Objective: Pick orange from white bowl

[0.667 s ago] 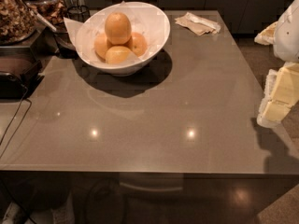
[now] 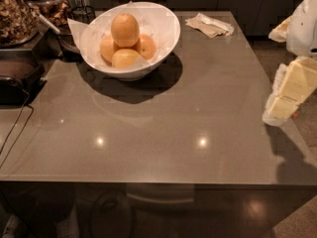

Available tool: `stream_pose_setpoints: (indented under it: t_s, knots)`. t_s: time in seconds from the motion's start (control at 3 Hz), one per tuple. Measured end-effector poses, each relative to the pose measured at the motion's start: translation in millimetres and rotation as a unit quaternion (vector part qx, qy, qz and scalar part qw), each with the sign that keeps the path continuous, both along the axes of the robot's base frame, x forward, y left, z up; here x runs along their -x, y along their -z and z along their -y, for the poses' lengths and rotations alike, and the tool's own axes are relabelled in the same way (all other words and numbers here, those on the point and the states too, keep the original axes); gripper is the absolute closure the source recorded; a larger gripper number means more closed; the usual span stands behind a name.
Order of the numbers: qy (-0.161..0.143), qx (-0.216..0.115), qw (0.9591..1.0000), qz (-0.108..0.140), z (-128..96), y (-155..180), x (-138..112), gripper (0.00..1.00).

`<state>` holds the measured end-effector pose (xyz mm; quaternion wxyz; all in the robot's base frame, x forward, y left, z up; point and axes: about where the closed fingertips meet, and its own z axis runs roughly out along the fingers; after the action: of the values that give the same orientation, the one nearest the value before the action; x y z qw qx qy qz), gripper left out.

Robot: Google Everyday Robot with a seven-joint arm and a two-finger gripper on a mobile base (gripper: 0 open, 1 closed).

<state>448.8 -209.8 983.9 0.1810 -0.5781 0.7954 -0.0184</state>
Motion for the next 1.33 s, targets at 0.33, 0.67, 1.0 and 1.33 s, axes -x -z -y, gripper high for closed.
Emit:
stream_pose_setpoints:
  t_s: [0.33, 0.67, 1.0, 1.33]
  knots:
    - [0.032, -0.043, 0.9984, -0.016, -10.6, -7.0, -17.8, 0.00]
    - [0.023, -0.089, 0.9950, -0.038, -42.5, -9.0, -51.9, 0.00]
    - [0.023, -0.090, 0.9950, -0.036, -43.2, -9.6, -53.1, 0.00]
    - [0.022, -0.142, 0.9894, -0.023, -58.5, -10.5, -77.8, 0.00]
